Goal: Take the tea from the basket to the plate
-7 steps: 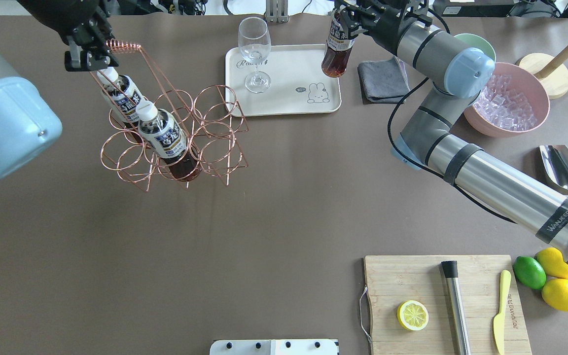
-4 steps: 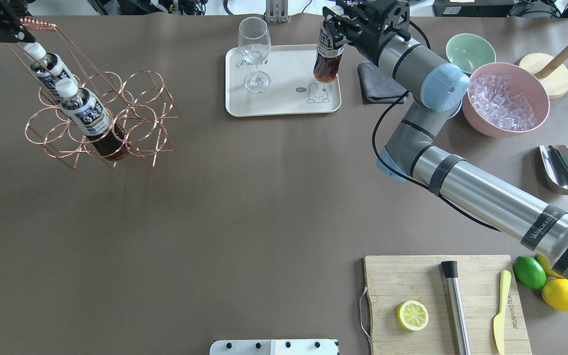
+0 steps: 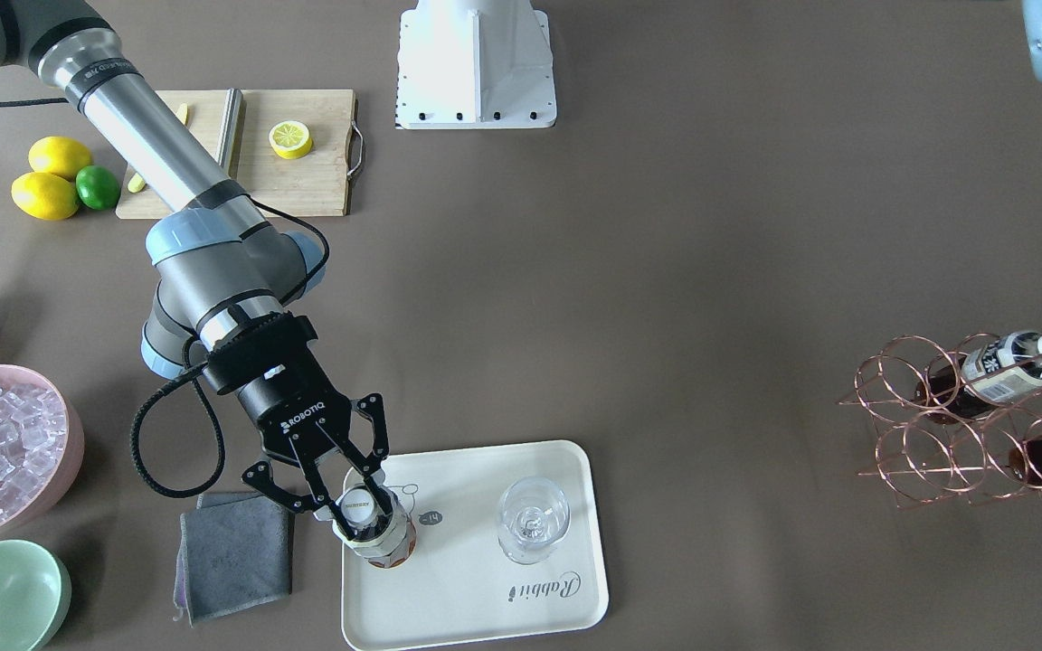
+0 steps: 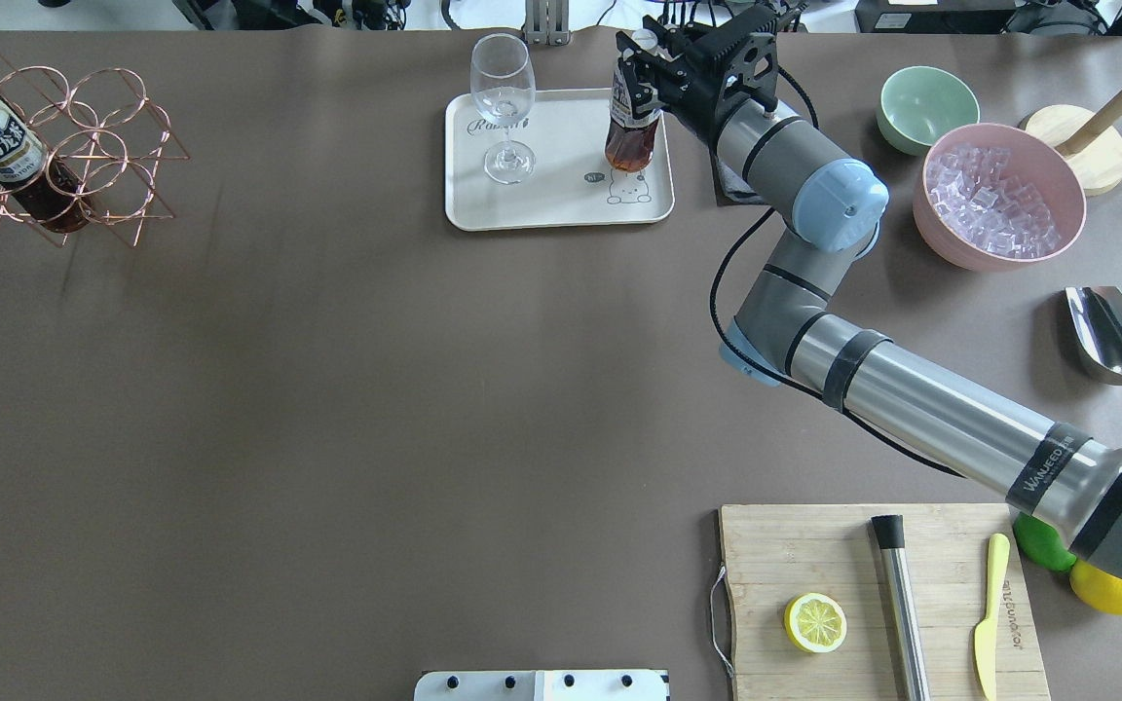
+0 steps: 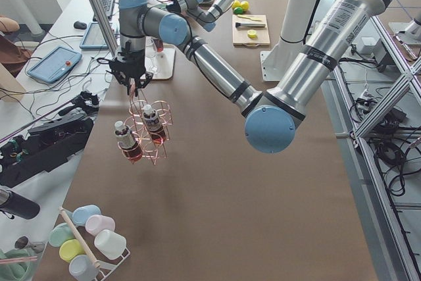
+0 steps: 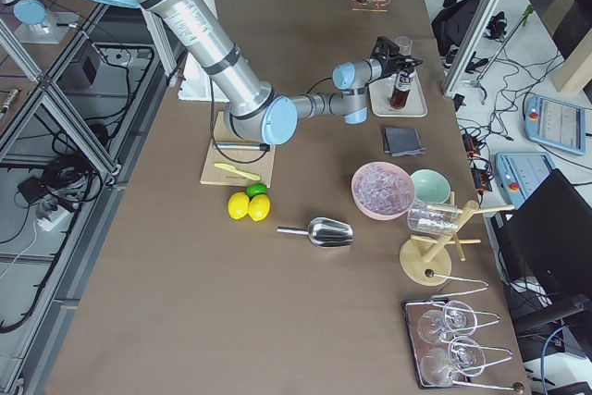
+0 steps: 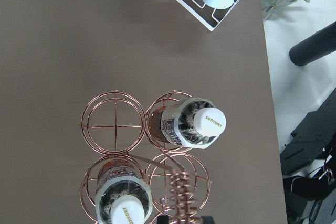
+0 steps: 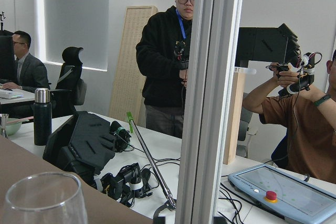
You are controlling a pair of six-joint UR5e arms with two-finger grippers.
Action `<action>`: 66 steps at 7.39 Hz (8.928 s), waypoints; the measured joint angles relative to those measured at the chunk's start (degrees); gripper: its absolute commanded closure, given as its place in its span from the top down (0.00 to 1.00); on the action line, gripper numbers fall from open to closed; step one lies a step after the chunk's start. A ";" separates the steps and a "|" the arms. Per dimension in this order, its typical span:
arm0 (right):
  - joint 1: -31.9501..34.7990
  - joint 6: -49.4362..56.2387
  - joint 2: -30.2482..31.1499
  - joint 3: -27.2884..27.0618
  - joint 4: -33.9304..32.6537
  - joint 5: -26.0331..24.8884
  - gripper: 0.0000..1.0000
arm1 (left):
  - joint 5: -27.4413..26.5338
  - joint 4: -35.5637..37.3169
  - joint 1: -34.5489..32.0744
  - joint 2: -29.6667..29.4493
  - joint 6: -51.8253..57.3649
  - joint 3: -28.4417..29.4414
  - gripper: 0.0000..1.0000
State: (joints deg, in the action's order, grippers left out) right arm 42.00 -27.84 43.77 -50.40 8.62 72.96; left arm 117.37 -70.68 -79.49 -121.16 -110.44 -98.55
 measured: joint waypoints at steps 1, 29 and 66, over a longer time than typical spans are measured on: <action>-0.73 0.49 0.03 -0.01 0.23 -0.90 0.00 | -0.01 -5.04 -1.69 -0.07 1.11 5.98 0.00; 17.02 21.25 13.24 -21.62 -32.11 62.42 0.99 | 17.08 -16.61 -12.33 30.30 63.32 -2.49 0.98; 44.40 27.03 47.49 -42.91 -104.20 58.51 0.99 | 19.50 -16.66 -13.06 40.87 105.78 -4.32 0.98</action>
State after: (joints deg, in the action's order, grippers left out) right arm 86.40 -0.81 91.26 -93.31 -95.58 131.48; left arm 136.87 -87.34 -92.55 -80.29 -4.66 -102.87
